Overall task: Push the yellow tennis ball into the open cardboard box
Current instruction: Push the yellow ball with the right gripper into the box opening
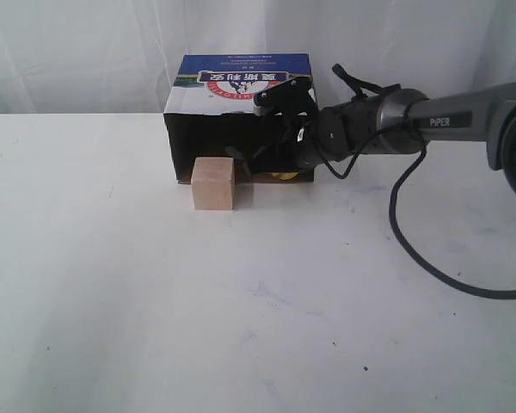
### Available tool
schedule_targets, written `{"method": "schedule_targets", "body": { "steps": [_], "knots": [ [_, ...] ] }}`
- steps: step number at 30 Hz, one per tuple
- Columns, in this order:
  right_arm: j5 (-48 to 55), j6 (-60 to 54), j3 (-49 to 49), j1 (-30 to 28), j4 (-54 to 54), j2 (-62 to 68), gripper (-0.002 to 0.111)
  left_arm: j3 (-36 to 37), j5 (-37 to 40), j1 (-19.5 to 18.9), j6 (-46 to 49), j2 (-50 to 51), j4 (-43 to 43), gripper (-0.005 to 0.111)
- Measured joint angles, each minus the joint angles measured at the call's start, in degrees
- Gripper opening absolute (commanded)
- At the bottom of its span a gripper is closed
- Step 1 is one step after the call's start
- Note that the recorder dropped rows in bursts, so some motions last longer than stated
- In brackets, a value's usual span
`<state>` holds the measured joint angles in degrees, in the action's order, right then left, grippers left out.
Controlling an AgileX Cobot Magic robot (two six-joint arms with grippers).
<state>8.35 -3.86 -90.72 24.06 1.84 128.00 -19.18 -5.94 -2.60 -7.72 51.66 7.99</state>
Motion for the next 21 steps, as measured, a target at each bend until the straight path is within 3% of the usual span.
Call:
{"method": "schedule_targets", "body": {
  "steps": [12,19,21],
  "knots": [
    [-2.83,-1.69,0.0,-0.08,0.0,-0.87,0.0,0.0,0.0,0.0,0.0,0.0,0.0,0.0],
    [15.33,-5.5,0.0,0.51,0.0,-5.3,0.0,0.0,-0.03,0.0,0.09,0.0,0.0,0.0],
    [16.38,-6.05,0.0,0.99,0.0,-4.89,0.0,0.0,0.09,0.0,0.09,0.0,0.0,0.0]
  ]
}}
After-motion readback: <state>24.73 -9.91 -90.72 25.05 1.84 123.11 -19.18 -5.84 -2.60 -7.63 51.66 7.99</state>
